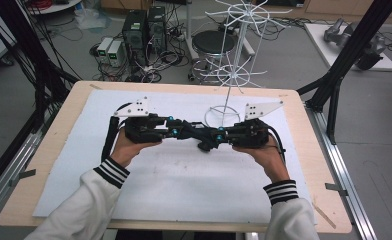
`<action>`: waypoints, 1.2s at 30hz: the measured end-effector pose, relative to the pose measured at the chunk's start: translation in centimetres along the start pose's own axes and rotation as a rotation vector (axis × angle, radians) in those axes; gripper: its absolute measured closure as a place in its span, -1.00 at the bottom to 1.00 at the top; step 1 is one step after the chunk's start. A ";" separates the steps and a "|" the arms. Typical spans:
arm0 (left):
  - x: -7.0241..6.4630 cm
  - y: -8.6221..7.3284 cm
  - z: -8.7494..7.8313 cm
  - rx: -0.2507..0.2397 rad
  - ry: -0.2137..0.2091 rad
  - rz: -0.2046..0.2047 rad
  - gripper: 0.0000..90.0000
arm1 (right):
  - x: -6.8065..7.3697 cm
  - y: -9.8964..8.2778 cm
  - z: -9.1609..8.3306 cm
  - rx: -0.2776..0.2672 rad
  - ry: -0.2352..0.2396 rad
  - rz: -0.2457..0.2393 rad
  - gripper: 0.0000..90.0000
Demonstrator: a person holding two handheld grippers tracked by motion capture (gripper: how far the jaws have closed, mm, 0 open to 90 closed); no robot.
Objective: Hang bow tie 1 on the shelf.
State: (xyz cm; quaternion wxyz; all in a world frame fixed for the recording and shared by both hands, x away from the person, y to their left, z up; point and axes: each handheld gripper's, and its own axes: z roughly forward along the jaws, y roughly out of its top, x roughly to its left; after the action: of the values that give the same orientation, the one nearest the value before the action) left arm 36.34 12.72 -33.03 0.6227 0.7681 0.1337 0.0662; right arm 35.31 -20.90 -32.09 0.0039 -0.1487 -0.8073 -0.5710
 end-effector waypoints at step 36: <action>0.2 -3.4 -4.3 -0.033 0.229 0.010 -0.81 | 0.4 0.2 -4.6 -0.231 -0.183 0.009 0.92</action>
State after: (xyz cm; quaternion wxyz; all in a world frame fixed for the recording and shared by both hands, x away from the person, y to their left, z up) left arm 34.93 17.48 -35.37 0.6155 0.7459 0.1990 0.1589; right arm 34.17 -24.97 -30.28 -0.0843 -0.2030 -0.7325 -0.6443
